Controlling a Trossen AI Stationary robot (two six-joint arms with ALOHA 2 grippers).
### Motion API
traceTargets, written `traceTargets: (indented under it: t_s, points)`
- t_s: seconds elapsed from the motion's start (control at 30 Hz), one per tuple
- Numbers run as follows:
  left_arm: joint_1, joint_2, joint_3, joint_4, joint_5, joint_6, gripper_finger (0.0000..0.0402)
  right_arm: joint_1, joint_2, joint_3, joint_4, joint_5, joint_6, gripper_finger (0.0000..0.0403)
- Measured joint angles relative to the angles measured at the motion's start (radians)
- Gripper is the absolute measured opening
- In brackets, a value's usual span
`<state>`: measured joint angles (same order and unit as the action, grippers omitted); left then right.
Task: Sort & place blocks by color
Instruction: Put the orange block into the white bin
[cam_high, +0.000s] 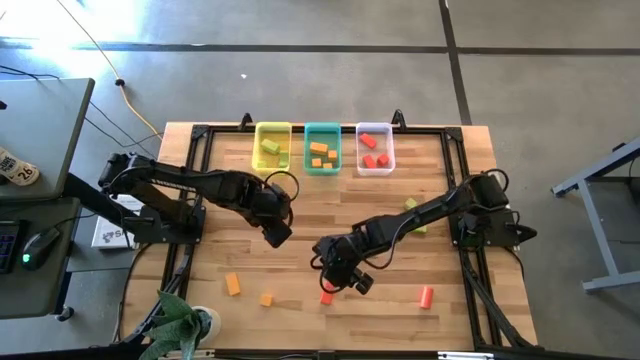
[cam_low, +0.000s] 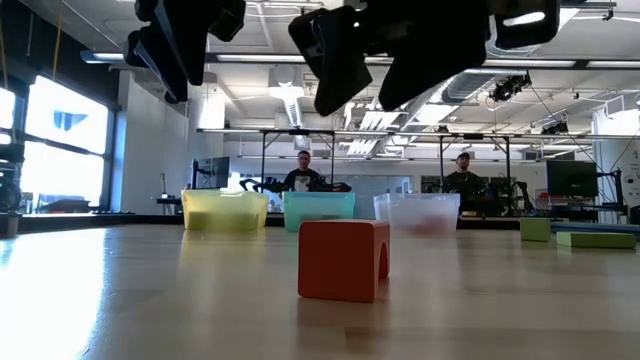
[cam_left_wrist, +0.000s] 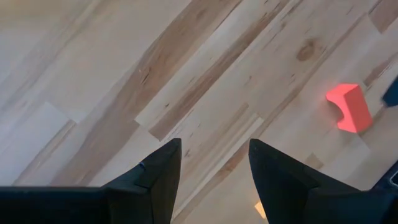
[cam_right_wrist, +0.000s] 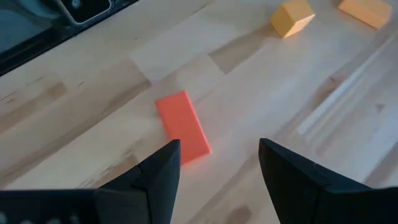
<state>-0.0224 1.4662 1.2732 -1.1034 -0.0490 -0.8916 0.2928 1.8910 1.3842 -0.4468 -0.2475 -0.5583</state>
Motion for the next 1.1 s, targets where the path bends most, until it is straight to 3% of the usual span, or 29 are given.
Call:
traceTargets:
  t_s: [0.23, 0.53, 0.93, 1.1]
  points:
    - [-0.026, 0.0, 0.0, 0.002, -0.009, -0.026, 0.0177, 0.005, 0.055, 0.0, 0.022, -0.059, -0.033, 0.0204]
    - [-0.026, 0.0, 0.0, 0.003, -0.024, -0.049, 0.0177, 0.018, 0.129, 0.0, 0.064, -0.053, -0.12, 0.0204]
    - [-0.027, 0.0, 0.0, 0.002, -0.045, -0.049, 0.0177, 0.023, 0.206, 0.0, 0.089, -0.015, -0.099, 0.0204]
    - [-0.027, 0.0, 0.0, 0.002, -0.049, -0.04, 0.0177, 0.023, 0.207, 0.0, 0.09, -0.014, -0.042, 0.0169]
